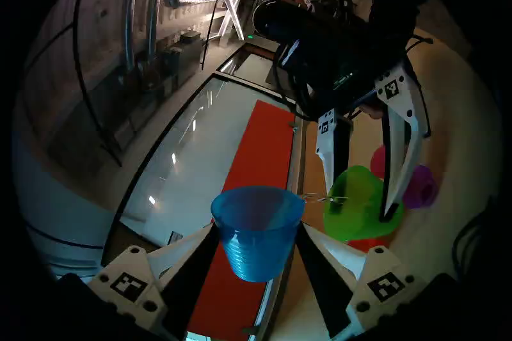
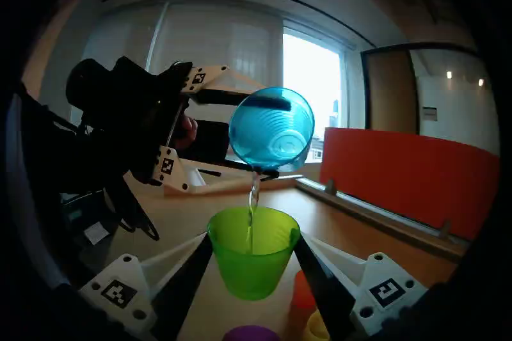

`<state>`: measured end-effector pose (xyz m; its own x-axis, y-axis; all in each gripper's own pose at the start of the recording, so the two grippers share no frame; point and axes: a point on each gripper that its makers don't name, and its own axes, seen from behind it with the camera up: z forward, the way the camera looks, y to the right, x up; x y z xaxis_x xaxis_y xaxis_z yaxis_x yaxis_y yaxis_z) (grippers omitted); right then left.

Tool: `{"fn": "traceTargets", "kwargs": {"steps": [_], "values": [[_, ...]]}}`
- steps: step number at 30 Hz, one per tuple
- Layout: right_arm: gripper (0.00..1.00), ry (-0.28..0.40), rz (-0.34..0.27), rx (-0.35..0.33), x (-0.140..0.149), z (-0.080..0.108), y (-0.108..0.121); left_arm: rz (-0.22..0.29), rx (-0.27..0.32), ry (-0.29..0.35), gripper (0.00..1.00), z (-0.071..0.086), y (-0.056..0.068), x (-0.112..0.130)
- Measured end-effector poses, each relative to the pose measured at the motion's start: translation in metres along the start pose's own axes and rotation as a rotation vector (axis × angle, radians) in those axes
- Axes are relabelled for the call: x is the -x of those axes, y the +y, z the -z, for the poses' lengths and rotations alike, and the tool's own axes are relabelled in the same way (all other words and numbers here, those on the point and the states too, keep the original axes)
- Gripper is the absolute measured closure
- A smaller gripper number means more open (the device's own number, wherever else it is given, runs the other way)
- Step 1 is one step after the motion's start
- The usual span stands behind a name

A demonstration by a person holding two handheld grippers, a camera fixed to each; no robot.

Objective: Pour water

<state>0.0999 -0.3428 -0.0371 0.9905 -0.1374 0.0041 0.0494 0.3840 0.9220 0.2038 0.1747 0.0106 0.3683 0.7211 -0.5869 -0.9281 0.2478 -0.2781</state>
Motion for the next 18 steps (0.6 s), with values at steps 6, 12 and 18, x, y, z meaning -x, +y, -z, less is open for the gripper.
{"fn": "traceTargets", "kwargs": {"steps": [6,12,18], "values": [[0.1,0.002,0.001,-0.001,-0.0005,0.0004,-0.0004,-0.015,-0.003,0.0,0.18,0.0007,-0.0027,-0.001],[0.1,0.004,0.003,0.0,-0.0006,0.0007,-0.0005,-0.035,-0.007,-0.001,0.18,0.0022,-0.0042,-0.0013],[0.1,0.004,0.004,0.0,-0.0005,0.0007,0.0,-0.058,-0.008,-0.006,0.17,0.0034,-0.0048,-0.0004]]}}
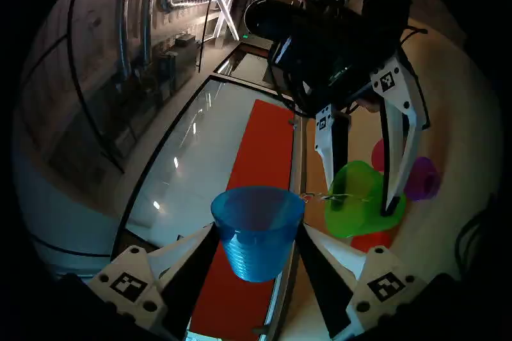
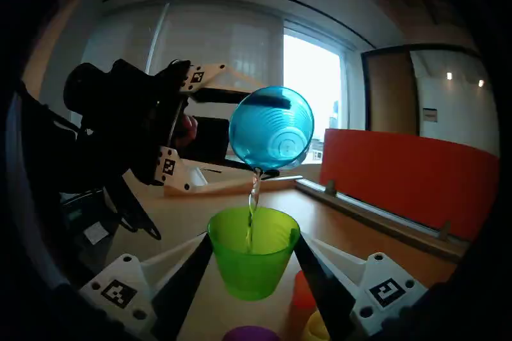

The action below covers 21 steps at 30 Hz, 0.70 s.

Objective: Pour water

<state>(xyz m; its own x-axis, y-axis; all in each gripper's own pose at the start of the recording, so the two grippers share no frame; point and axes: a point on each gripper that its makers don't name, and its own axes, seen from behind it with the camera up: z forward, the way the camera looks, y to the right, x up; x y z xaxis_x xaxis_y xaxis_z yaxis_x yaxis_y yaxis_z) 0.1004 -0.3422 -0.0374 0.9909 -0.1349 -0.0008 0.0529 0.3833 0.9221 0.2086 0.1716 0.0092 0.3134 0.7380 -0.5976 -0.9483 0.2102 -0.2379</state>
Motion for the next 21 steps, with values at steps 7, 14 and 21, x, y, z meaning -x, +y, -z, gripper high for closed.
{"fn": "traceTargets", "kwargs": {"steps": [7,14,21], "values": [[0.1,0.001,0.001,0.001,0.0002,0.0004,-0.0002,-0.014,-0.006,-0.002,0.18,-0.0001,-0.0014,0.0],[0.1,0.003,0.003,0.001,0.0008,-0.0002,-0.0002,-0.034,-0.008,0.002,0.17,0.0003,-0.0011,-0.0029],[0.1,0.005,0.003,0.002,0.0005,0.0002,-0.0002,-0.054,-0.013,0.003,0.18,-0.0002,-0.0008,-0.0039]]}}
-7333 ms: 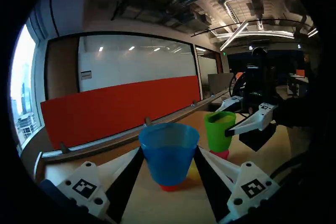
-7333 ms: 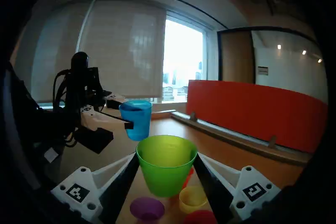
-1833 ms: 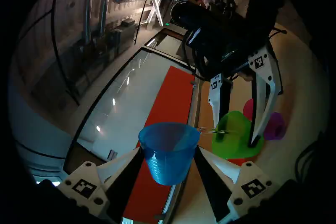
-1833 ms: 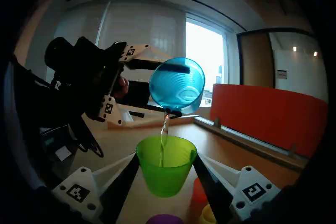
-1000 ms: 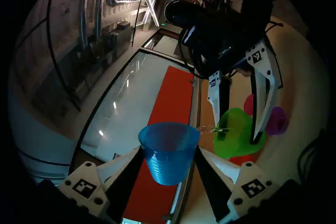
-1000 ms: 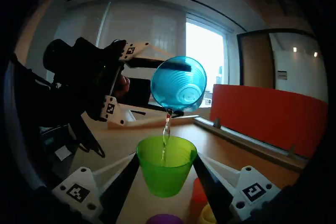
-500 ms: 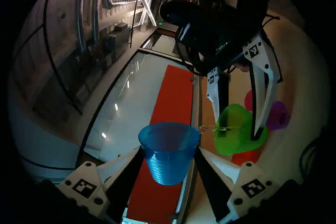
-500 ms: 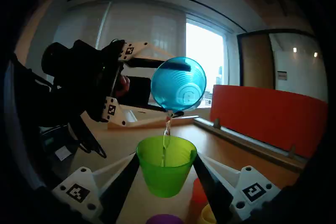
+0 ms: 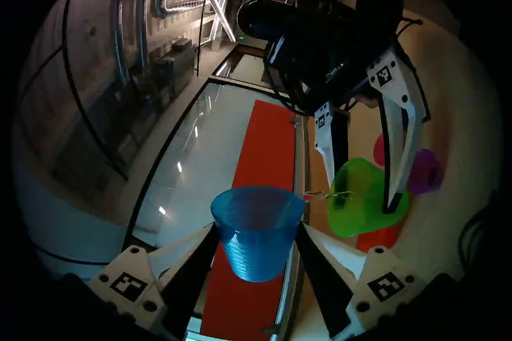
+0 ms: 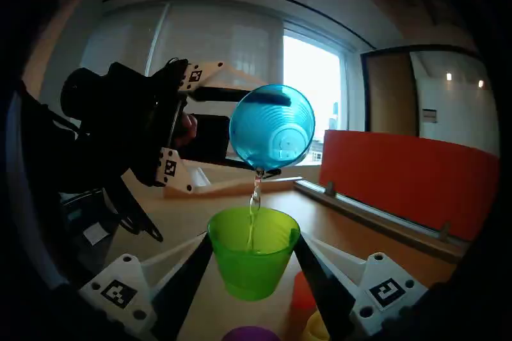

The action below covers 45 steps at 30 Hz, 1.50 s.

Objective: Pour water

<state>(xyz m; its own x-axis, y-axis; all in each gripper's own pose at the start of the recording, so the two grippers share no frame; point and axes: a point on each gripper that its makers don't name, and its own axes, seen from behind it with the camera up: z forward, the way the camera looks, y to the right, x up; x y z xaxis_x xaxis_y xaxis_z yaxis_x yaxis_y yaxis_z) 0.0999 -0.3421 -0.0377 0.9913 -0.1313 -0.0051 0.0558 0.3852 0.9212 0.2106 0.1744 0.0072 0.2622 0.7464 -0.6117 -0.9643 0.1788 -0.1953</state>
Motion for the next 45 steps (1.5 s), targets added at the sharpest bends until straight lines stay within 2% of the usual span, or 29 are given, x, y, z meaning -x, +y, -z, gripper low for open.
{"fn": "traceTargets", "kwargs": {"steps": [32,45], "values": [[0.1,0.003,0.005,0.012,0.001,0.006,0.004,-0.124,-0.018,-0.006,0.18,-0.006,-0.001,-0.007],[0.1,0.002,0.014,0.014,-0.003,0.005,0.004,-0.181,-0.043,-0.006,0.18,-0.007,-0.011,-0.009]]}}
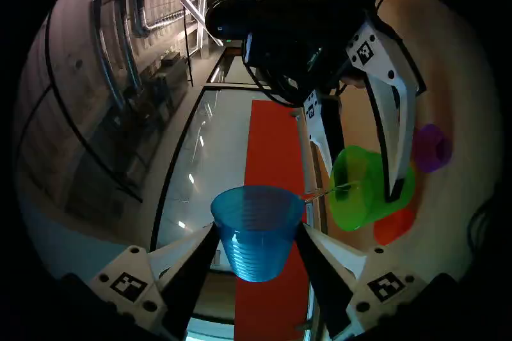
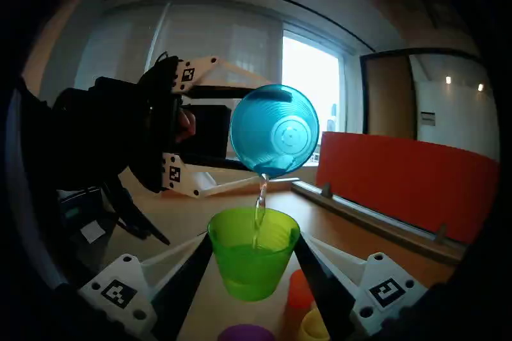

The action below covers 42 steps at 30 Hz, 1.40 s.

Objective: Pour water

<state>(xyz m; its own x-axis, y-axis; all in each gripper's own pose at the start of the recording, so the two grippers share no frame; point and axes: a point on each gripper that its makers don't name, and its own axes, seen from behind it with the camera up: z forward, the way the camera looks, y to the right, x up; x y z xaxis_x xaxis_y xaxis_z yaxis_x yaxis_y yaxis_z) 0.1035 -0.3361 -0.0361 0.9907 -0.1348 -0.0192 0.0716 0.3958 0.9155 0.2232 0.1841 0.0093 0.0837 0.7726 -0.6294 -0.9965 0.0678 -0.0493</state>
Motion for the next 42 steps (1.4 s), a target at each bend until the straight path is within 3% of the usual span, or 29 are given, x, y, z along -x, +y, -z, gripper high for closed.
{"fn": "traceTargets", "kwargs": {"steps": [14,32,42], "values": [[0.1,0.001,0.006,0.005,-0.0023,-0.0006,0.0009,-0.044,-0.012,-0.006,0.17,0.005,-0.0015,-0.0029],[0.1,0.004,0.007,0.006,-0.0024,0.0003,0.0026,-0.053,-0.011,-0.007,0.17,0.0088,0.0077,-0.0052],[0.1,0.005,0.009,0.007,-0.0039,0.0011,0.0021,-0.034,-0.014,-0.005,0.17,0.0051,0.0032,-0.0021]]}}
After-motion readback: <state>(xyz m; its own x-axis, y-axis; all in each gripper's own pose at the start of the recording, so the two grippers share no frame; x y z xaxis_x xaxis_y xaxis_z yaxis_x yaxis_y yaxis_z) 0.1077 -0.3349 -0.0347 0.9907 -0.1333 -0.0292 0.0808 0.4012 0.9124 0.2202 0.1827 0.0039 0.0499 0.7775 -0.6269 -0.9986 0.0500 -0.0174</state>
